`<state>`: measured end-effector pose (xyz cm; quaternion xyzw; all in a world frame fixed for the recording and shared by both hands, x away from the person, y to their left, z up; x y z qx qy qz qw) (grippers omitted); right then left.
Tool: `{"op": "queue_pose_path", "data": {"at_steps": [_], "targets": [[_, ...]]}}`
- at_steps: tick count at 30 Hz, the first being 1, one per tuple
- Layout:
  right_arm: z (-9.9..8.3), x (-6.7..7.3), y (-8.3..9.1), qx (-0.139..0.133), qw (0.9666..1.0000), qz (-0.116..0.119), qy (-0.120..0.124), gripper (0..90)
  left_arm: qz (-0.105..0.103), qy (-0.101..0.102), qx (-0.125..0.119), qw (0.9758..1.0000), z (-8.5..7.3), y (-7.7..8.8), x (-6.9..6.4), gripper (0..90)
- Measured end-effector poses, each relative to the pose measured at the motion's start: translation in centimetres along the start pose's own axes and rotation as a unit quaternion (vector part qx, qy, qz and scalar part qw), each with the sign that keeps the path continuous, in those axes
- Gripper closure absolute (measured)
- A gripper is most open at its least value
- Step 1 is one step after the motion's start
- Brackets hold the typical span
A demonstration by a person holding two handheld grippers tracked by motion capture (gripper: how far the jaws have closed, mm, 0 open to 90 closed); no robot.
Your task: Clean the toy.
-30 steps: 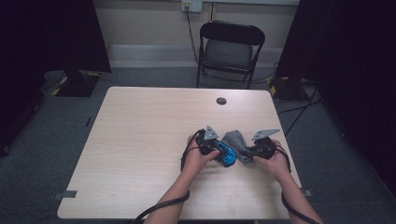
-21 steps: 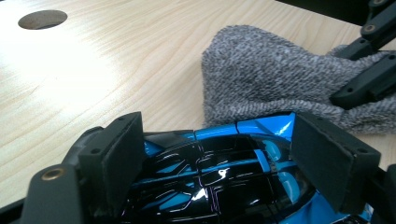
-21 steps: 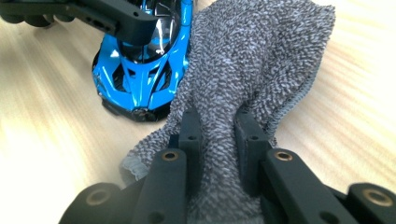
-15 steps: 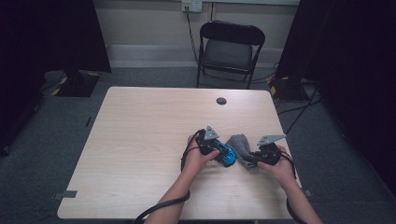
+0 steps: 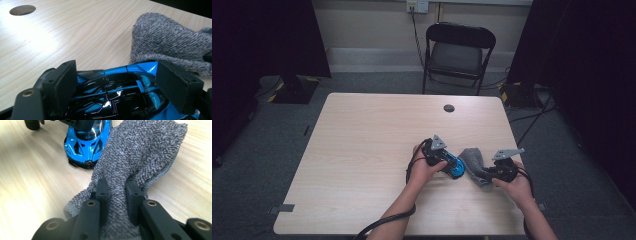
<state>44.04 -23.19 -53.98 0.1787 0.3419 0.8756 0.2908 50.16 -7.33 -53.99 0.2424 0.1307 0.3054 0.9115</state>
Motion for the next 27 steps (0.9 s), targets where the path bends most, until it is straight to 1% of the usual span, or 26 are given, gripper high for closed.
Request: {"op": "queue_pose_path", "data": {"at_steps": [7, 13, 18, 21, 24, 25, 27], "targets": [[-1.0, 0.2, 1.1, -0.009, 0.9998, 0.006, -0.015, 75.8, 0.001, 0.002, 0.000, 1.0000, 0.0, 0.0, 0.0, 17.8], [-1.6, 0.3, 2.0, -0.016, 0.9996, 0.007, -0.022, 75.8, 0.003, 0.000, 0.008, 1.0000, 0.1, 0.0, 0.0, 17.8], [-1.6, 0.2, 3.2, -0.027, 0.9992, 0.003, -0.028, 75.8, 0.005, 0.003, 0.009, 0.9999, 0.2, 0.0, 0.0, 18.1], [-1.6, 0.1, 3.7, -0.034, 0.9990, 0.002, -0.030, 75.8, 0.006, 0.000, 0.013, 0.9999, 0.2, 0.0, 0.0, 18.3], [-1.5, 0.1, 4.0, -0.038, 0.9987, 0.002, -0.033, 75.9, 0.006, 0.001, 0.013, 0.9999, 0.2, 0.1, 0.0, 19.9], [-1.5, 0.1, 4.0, -0.040, 0.9986, 0.001, -0.034, 75.9, 0.010, -0.002, 0.014, 0.9999, 0.2, 0.2, 0.1, 20.7], [-1.4, 0.0, 4.1, -0.042, 0.9986, 0.000, -0.032, 75.9, 0.005, 0.001, 0.012, 0.9999, 0.4, 0.5, 0.1, 21.0]]}}
Point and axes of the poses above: each handheld gripper's, and its own axes: y roughly backward along the jaws, z roughly out of its top, x roughly to its left, the point moved 9 cm from there along -y, roughly forward along the jaws, and after that the axes turned 3 degrees about y, right-handed, at the moved point
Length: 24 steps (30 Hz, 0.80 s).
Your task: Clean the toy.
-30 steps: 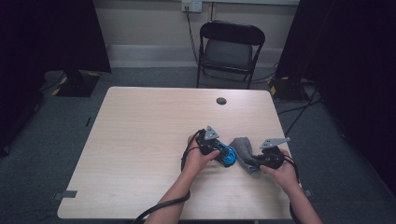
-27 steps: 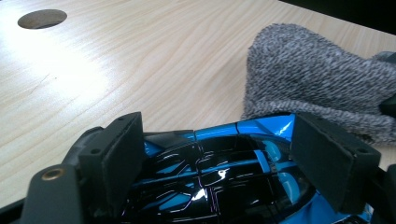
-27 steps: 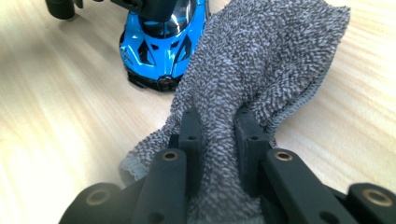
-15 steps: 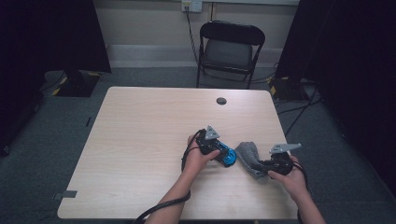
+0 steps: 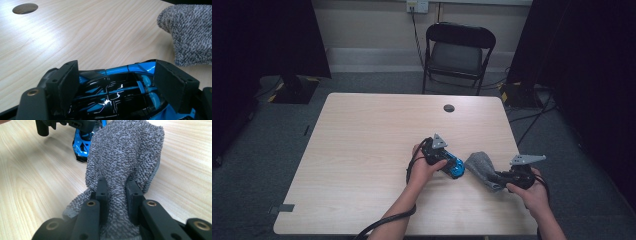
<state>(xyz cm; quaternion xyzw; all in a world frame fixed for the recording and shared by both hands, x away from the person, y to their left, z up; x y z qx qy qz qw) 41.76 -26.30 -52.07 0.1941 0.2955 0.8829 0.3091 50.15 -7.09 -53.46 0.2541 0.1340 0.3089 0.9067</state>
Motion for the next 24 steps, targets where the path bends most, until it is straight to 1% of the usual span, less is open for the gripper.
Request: {"op": "queue_pose_path", "data": {"at_steps": [2, 4, 5, 7, 9, 12, 13, 14, 16, 18, 19, 21, 22, 23, 24], "targets": [[0.2, 0.1, 0.1, -0.004, 1.0000, 0.001, 0.001, 75.9, -0.001, 0.003, -0.006, 1.0000, 0.3, 0.5, 0.1, 21.0], [0.5, 0.2, 0.3, -0.009, 1.0000, 0.002, 0.002, 75.9, -0.008, 0.007, -0.014, 0.9998, 0.7, 1.0, 0.0, 21.0], [0.6, 0.2, 0.3, -0.009, 0.9999, 0.002, 0.004, 75.9, -0.008, 0.004, -0.015, 0.9998, 0.8, 1.4, 0.0, 21.0], [0.8, 0.3, 0.4, -0.008, 0.9999, 0.002, 0.006, 75.8, -0.012, 0.007, -0.019, 0.9997, 1.1, 2.2, 0.0, 20.9], [1.1, 0.5, 0.6, -0.011, 0.9999, 0.005, 0.010, 75.9, -0.017, 0.009, -0.021, 0.9996, 1.3, 3.1, -0.1, 20.9], [1.7, 1.3, 0.7, -0.015, 0.9995, 0.014, 0.022, 75.9, -0.026, 0.014, -0.029, 0.9991, 1.6, 4.6, -0.2, 20.7], [1.8, 1.5, 0.6, -0.014, 0.9994, 0.016, 0.026, 75.9, -0.032, 0.008, -0.032, 0.9990, 1.6, 5.6, -0.2, 20.6], [2.0, 2.1, 0.4, -0.012, 0.9990, 0.025, 0.035, 75.8, -0.033, 0.004, -0.034, 0.9989, 1.7, 6.2, -0.2, 19.9], [2.1, 3.0, 0.0, -0.012, 0.9980, 0.036, 0.050, 75.8, -0.041, 0.000, -0.040, 0.9983, 1.6, 7.8, -0.2, 18.7], [2.2, 4.3, -0.7, -0.014, 0.9966, 0.057, 0.059, 75.8, -0.047, -0.002, -0.047, 0.9978, 1.4, 9.4, -0.1, 17.8], [2.2, 4.9, -1.2, -0.009, 0.9957, 0.063, 0.068, 75.8, -0.051, -0.001, -0.052, 0.9973, 1.3, 10.2, 0.0, 17.7], [2.5, 6.3, -2.2, 0.002, 0.9934, 0.074, 0.088, 75.8, -0.054, -0.004, -0.059, 0.9968, 1.0, 11.5, 0.0, 17.0], [2.7, 6.9, -2.5, 0.002, 0.9924, 0.082, 0.092, 75.7, -0.058, -0.004, -0.063, 0.9963, 0.8, 12.4, 0.1, 16.9], [3.1, 8.0, -3.1, 0.002, 0.9902, 0.095, 0.102, 75.7, -0.059, -0.005, -0.066, 0.9960, 0.5, 13.0, 0.1, 16.8], [3.4, 8.8, -3.6, 0.004, 0.9884, 0.103, 0.112, 75.7, -0.061, -0.007, -0.064, 0.9960, 0.2, 13.5, 0.1, 16.2]]}}
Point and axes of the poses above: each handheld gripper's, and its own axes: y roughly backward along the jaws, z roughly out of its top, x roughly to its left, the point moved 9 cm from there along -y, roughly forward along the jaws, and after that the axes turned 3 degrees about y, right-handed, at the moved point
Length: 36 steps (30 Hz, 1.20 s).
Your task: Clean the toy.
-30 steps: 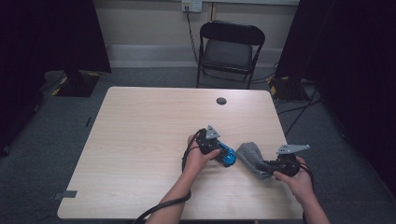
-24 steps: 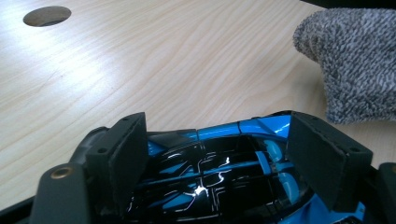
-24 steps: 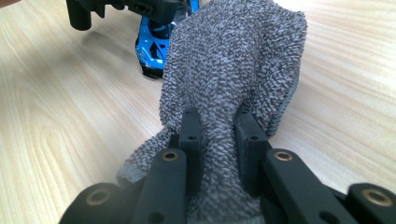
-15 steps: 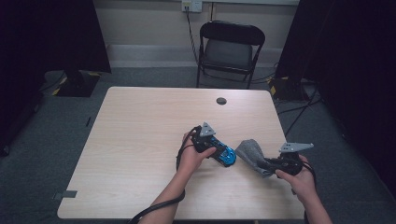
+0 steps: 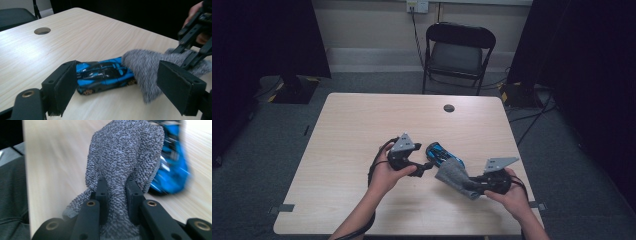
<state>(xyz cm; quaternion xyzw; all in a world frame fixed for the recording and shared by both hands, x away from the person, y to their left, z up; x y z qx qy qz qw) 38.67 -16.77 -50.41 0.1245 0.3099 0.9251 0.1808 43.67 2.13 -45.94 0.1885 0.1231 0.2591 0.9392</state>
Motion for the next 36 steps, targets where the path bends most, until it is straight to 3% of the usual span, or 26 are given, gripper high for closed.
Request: {"op": "queue_pose_path", "data": {"at_steps": [3, 5, 11, 16, 20, 22, 24, 29, 31, 34, 36], "targets": [[1.5, 2.0, -2.2, 0.007, 0.9991, 0.029, 0.029, 75.7, 0.001, -0.004, -0.002, 1.0000, -0.7, 1.6, 0.2, 16.1], [2.4, 3.1, -3.8, 0.015, 0.9978, 0.047, 0.044, 75.6, 0.001, 0.007, -0.009, 0.9999, -1.0, 2.4, 0.5, 16.2], [3.3, 5.0, -8.4, 0.055, 0.9918, 0.078, 0.085, 75.0, -0.001, 0.014, -0.003, 0.9999, -3.2, 3.8, 1.1, 16.4], [4.1, 5.2, -11.1, 0.068, 0.9886, 0.082, 0.106, 72.2, -0.015, 0.006, 0.008, 0.9998, -5.0, 4.1, 0.8, 18.3], [4.5, 4.4, -12.0, 0.068, 0.9882, 0.078, 0.112, 68.7, -0.022, 0.001, 0.023, 0.9995, -6.2, 3.8, 0.7, 20.8], [4.6, 4.0, -12.0, 0.065, 0.9883, 0.078, 0.114, 62.7, -0.024, -0.005, 0.025, 0.9994, -6.6, 3.5, 0.8, 22.2], [4.7, 3.5, -11.7, 0.058, 0.9905, 0.070, 0.103, 52.3, -0.028, -0.007, 0.029, 0.9992, -7.0, 3.3, 0.9, 23.2], [5.2, 2.3, -10.2, 0.024, 0.9949, 0.054, 0.082, 41.8, -0.046, -0.025, 0.043, 0.9977, -7.8, 2.5, 0.2, 24.3], [5.8, 1.5, -9.3, -0.001, 0.9970, 0.039, 0.067, 39.2, -0.049, -0.047, 0.053, 0.9963, -8.0, 2.2, -0.1, 24.1], [6.8, -1.1, -8.1, -0.034, 0.9987, -0.021, 0.032, 31.0, -0.048, -0.053, 0.065, 0.9953, -8.5, 1.7, 0.0, 25.2], [6.9, -3.0, -7.7, -0.030, 0.9974, -0.064, 0.015, 25.3, -0.044, -0.052, 0.077, 0.9947, -9.0, 1.2, 0.2, 26.9]]}}
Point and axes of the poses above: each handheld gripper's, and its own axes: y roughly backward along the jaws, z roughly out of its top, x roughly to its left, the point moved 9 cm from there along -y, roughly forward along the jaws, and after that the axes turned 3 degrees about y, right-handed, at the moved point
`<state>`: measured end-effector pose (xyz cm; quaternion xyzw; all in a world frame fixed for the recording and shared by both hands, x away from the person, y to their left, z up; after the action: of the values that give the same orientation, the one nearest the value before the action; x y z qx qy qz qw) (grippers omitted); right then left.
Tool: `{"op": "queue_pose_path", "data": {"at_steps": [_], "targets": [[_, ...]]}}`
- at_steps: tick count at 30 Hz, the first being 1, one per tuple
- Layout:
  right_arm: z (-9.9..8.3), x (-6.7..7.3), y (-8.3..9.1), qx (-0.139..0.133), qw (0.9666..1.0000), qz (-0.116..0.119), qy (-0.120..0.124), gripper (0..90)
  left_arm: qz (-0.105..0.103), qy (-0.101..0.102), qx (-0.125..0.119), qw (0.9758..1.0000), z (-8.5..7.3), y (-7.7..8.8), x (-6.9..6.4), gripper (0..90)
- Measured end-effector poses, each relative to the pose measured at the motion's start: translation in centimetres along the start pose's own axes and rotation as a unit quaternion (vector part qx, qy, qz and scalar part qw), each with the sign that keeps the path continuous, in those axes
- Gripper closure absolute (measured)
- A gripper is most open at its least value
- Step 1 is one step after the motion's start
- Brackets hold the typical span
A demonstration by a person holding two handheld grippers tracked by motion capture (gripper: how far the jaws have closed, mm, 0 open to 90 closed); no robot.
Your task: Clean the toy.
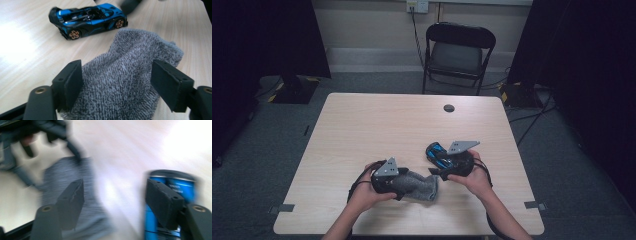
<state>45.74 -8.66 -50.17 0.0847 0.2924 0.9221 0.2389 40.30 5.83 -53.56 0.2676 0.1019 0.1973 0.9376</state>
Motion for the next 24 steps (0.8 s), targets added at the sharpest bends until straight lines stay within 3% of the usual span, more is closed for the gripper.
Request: {"op": "queue_pose_path", "data": {"at_steps": [4, 7, 14, 24], "targets": [[-0.4, -3.1, -0.7, 0.026, 0.9968, -0.063, -0.041, 19.5, -0.002, -0.009, 0.020, 0.9998, -0.9, -0.5, 0.1, 31.4], [-0.7, -4.4, -1.8, 0.049, 0.9939, -0.091, -0.039, 17.3, -0.003, -0.004, 0.020, 0.9998, -0.9, -0.4, 0.3, 33.9], [-0.9, -4.6, -4.2, 0.074, 0.9936, -0.075, -0.040, 17.4, -0.004, 0.008, 0.015, 0.9999, -1.1, -0.4, 0.4, 33.7], [-1.9, -5.1, -6.0, 0.099, 0.9908, -0.087, -0.032, 20.1, -0.005, 0.013, 0.010, 0.9999, -1.2, -0.4, 0.4, 33.7]]}}
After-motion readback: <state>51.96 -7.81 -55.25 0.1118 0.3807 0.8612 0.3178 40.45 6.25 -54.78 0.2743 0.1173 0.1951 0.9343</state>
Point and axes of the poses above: each handheld gripper's, and its own axes: y roughly backward along the jaws, z roughly out of its top, x roughly to its left, the point moved 9 cm from there along -y, roughly forward along the jaws, and after that the axes turned 3 degrees about y, right-handed, at the moved point
